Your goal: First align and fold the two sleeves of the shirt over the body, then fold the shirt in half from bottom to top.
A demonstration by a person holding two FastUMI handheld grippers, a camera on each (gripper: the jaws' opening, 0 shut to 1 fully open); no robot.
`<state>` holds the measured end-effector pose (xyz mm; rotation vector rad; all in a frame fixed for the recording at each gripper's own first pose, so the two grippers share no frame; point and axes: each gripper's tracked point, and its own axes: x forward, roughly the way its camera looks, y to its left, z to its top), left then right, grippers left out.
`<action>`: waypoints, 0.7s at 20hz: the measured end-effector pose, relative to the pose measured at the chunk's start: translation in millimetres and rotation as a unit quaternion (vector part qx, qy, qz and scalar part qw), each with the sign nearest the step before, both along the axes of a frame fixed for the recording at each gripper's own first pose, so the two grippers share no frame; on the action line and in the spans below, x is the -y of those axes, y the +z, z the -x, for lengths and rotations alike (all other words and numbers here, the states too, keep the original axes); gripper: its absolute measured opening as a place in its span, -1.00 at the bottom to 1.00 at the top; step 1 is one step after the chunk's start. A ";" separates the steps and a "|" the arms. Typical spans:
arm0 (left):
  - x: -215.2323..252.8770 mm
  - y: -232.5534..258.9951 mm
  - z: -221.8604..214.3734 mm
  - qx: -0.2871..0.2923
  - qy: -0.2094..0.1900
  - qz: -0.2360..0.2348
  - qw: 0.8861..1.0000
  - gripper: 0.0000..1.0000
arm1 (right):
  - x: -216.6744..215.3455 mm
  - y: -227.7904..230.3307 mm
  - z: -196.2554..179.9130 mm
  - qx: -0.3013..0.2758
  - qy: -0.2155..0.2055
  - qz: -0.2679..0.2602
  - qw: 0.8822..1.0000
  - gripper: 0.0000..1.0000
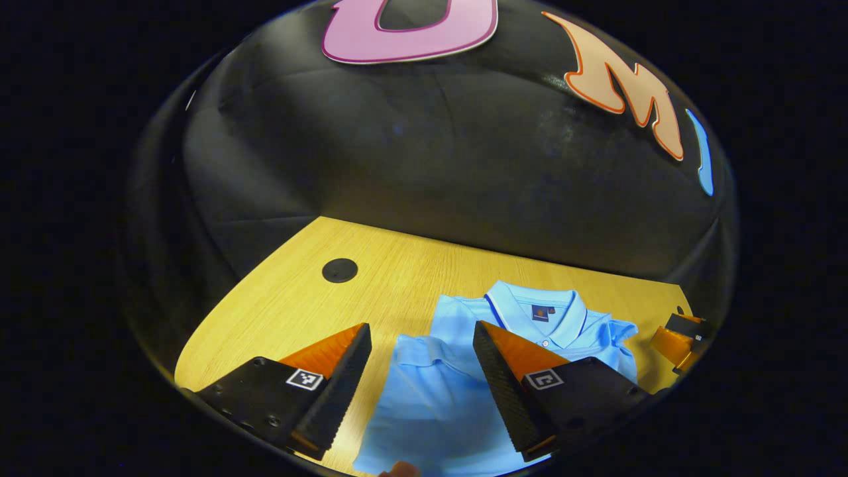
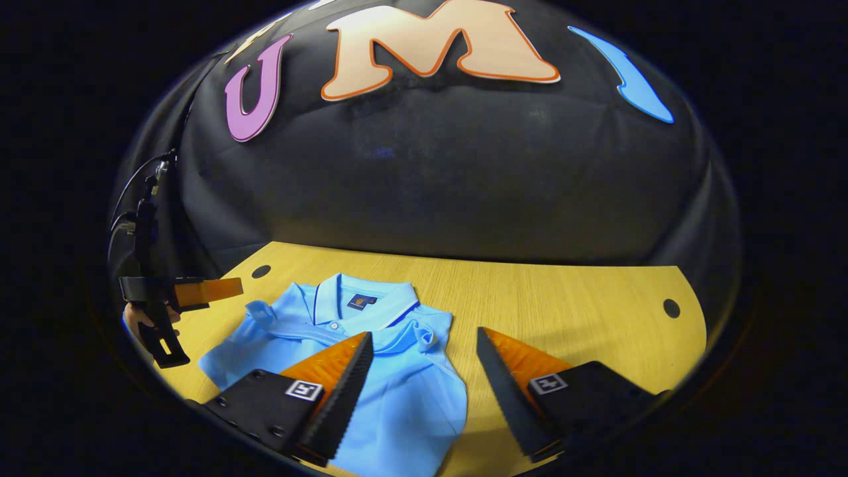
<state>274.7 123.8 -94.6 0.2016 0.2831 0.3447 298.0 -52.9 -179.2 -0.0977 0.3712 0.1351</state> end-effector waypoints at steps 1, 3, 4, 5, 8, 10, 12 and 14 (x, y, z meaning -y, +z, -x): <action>5.6 2.3 15.0 0.000 -0.001 -0.001 1.000 0.93 | 0.0 3.6 12.6 0.001 0.001 -0.006 1.000 0.97; 16.1 6.5 44.0 0.003 -0.003 -0.004 1.000 0.97 | 0.0 13.6 41.8 -0.001 0.001 -0.022 1.000 0.90; 24.3 6.3 60.2 0.003 -0.006 -0.002 1.000 0.93 | 0.6 19.3 59.1 0.000 -0.001 -0.027 1.000 0.97; 32.3 4.6 75.6 0.002 -0.008 0.003 1.000 0.92 | 2.3 22.7 70.9 0.003 -0.004 -0.026 1.000 0.90; 52.7 -3.9 120.3 -0.011 -0.017 0.019 1.000 0.92 | 4.2 35.0 116.7 0.011 -0.016 -0.016 1.000 0.97; 61.0 -8.4 145.5 -0.018 -0.028 0.015 0.999 0.93 | -1.1 39.6 145.1 0.012 -0.023 -0.024 0.999 0.97; 60.7 -17.1 171.7 -0.039 -0.032 0.001 0.999 0.92 | -10.1 41.2 172.0 0.009 -0.027 -0.041 0.999 0.90; 62.9 -22.5 196.2 -0.052 -0.038 -0.004 0.998 0.93 | -13.8 42.0 196.5 0.006 -0.037 -0.046 0.998 0.97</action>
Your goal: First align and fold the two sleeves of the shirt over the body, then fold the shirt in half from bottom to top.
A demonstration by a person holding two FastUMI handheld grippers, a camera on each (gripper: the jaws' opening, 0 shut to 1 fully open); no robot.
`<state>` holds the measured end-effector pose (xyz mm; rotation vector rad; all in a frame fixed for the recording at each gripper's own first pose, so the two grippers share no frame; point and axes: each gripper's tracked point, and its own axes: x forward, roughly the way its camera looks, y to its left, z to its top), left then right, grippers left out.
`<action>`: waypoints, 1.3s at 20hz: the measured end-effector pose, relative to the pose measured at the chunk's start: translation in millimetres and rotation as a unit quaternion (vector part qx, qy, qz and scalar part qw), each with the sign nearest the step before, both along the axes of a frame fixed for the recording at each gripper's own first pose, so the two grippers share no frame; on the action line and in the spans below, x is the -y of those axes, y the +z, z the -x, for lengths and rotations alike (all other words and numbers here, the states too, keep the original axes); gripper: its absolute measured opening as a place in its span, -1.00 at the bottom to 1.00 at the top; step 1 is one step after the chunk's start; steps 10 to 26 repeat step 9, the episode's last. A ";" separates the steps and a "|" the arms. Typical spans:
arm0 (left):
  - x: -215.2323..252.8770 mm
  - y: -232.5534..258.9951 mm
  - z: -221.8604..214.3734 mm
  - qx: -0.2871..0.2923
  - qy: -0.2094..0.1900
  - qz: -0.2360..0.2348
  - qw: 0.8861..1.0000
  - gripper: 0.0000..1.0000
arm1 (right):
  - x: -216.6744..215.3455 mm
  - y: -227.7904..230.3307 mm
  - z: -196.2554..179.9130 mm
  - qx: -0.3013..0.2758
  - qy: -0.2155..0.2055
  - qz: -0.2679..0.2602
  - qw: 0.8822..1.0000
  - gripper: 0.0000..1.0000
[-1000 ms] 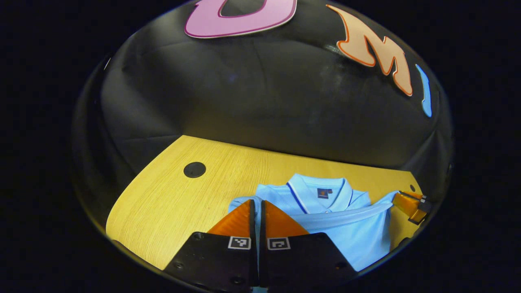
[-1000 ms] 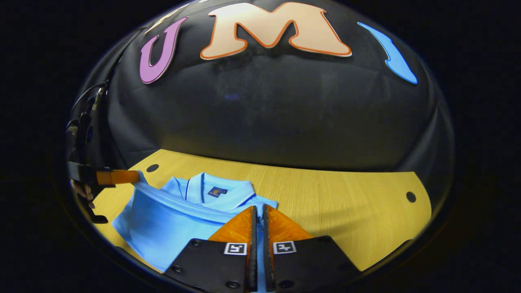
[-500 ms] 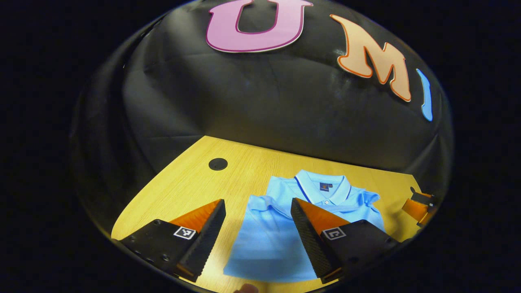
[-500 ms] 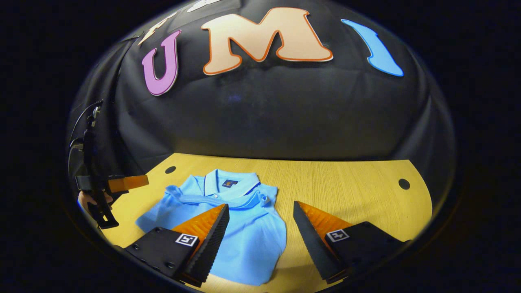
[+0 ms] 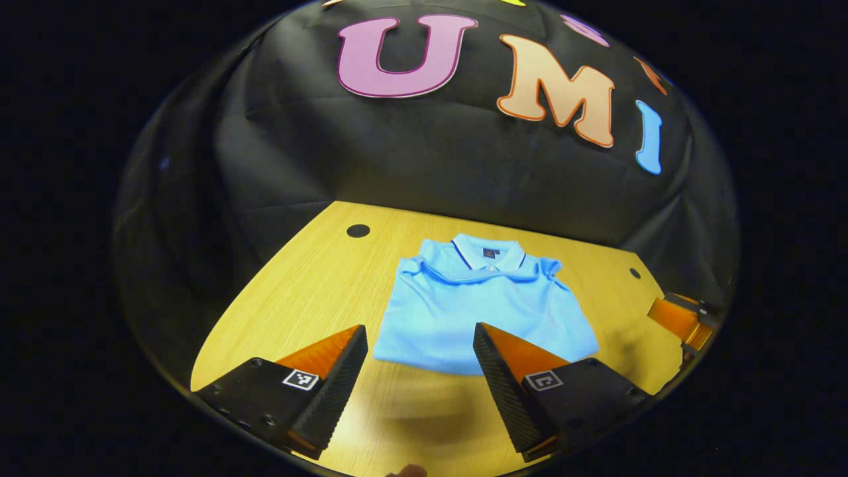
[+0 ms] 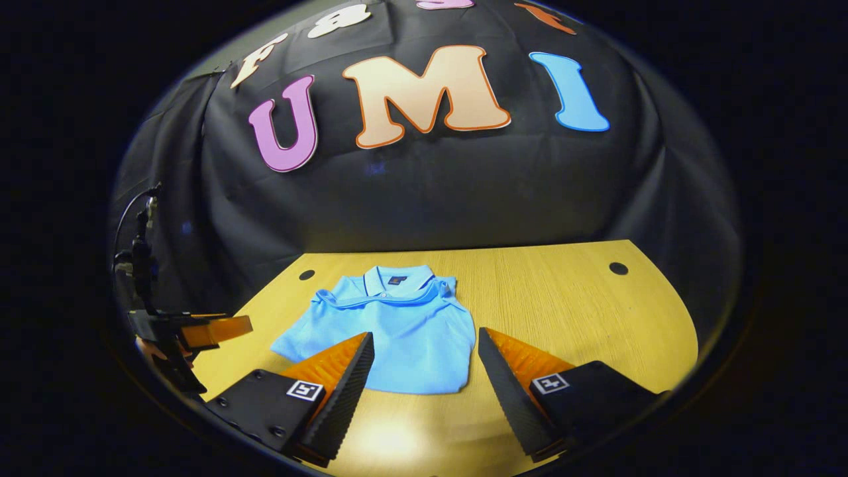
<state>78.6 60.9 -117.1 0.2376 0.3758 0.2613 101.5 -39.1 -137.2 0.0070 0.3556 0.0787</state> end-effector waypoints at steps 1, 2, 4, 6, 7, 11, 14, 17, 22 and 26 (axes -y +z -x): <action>2.2 -1.6 10.2 -0.001 -0.003 0.004 1.000 0.92 | -3.2 0.6 15.0 0.001 -0.002 -0.003 1.000 0.97; 4.2 -3.4 19.2 -0.003 -0.005 0.007 1.000 0.92 | -5.1 0.9 27.4 0.002 -0.004 -0.003 1.000 0.89; 3.3 -8.6 41.2 -0.016 0.003 0.010 1.000 0.92 | -7.4 -3.8 49.2 0.002 -0.007 0.003 1.000 0.96; 5.2 -4.6 55.7 -0.015 0.004 0.011 1.000 0.93 | -11.4 -8.0 67.9 0.000 -0.008 0.006 1.000 0.97; 9.1 -0.1 60.3 -0.008 -0.001 0.012 1.000 0.94 | -12.6 -10.5 76.9 -0.002 -0.009 0.006 1.000 0.97; 14.7 1.4 66.5 -0.010 -0.012 0.008 1.000 0.92 | -14.2 -11.1 87.2 0.000 -0.010 0.007 1.000 0.97; 14.7 1.4 66.5 -0.010 -0.012 0.008 1.000 0.92 | -14.2 -11.1 87.2 0.000 -0.010 0.007 1.000 0.97; 14.7 1.4 66.5 -0.010 -0.012 0.008 1.000 0.92 | -14.2 -11.1 87.2 0.000 -0.010 0.007 1.000 0.97; 14.7 1.4 66.5 -0.010 -0.012 0.008 1.000 0.92 | -14.2 -11.1 87.2 0.000 -0.010 0.007 1.000 0.97; 14.7 1.4 66.5 -0.010 -0.012 0.008 1.000 0.92 | -14.2 -11.1 87.2 0.000 -0.010 0.007 1.000 0.97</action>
